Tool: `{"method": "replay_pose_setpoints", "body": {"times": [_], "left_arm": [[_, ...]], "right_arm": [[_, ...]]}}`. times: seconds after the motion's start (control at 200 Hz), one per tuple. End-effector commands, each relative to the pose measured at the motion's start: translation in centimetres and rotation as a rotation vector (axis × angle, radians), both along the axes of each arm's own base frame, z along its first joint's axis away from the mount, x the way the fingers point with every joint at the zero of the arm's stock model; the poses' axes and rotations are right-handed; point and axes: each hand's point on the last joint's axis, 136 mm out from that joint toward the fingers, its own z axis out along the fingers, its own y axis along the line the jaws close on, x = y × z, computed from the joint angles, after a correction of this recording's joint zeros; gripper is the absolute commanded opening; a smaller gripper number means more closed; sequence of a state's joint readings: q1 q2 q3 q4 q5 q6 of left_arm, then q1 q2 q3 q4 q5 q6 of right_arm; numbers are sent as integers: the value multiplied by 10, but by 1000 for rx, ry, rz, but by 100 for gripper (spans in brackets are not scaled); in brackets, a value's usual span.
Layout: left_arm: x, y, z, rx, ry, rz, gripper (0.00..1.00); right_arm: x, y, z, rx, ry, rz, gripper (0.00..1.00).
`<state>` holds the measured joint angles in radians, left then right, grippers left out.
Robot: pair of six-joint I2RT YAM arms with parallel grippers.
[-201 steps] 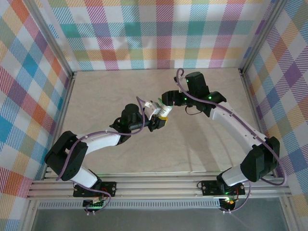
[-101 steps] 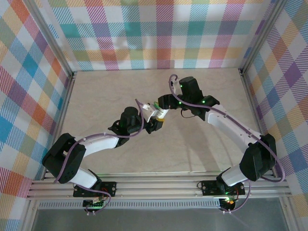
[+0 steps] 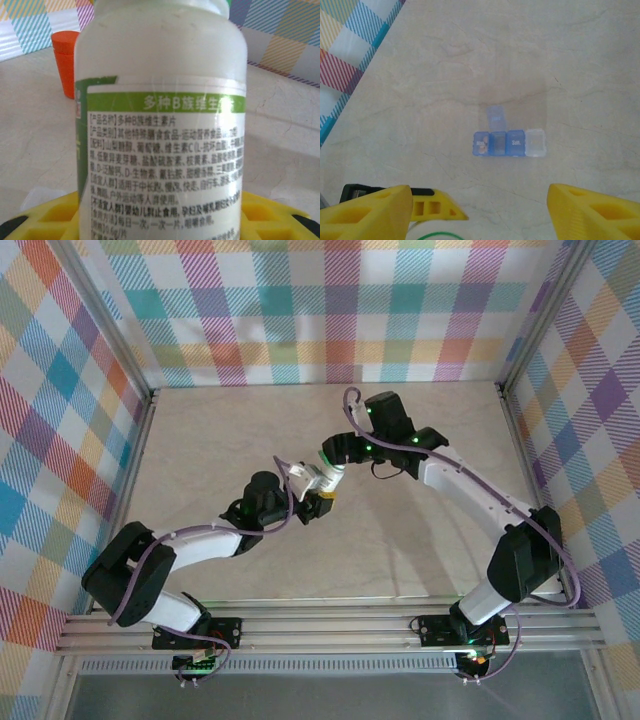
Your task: Sort the pills into containers
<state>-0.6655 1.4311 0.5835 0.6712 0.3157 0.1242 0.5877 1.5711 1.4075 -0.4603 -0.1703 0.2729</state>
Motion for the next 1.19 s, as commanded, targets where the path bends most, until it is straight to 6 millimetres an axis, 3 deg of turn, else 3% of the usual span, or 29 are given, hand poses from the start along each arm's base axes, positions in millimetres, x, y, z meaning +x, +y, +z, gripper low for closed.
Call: {"method": "replay_pose_setpoints", "body": {"times": [0.0,0.205,0.455,0.83,1.08,1.19], "left_arm": [[-4,2,29,-56,-102,-3,0],[-5,21,22,-36,-99,85,0],[-16,46,26,4,-140,147,0],[-53,95,74,-81,-379,239,0],[-59,105,87,-109,-417,268,0],[-58,105,88,-115,-419,275,0]], "right_arm": [[1,6,10,25,13,21,73],[17,5,13,62,10,15,74],[43,-5,-4,31,-16,32,73],[77,32,-92,-31,69,209,56],[79,66,-136,-47,138,299,54],[77,69,-158,-133,144,310,54]]}}
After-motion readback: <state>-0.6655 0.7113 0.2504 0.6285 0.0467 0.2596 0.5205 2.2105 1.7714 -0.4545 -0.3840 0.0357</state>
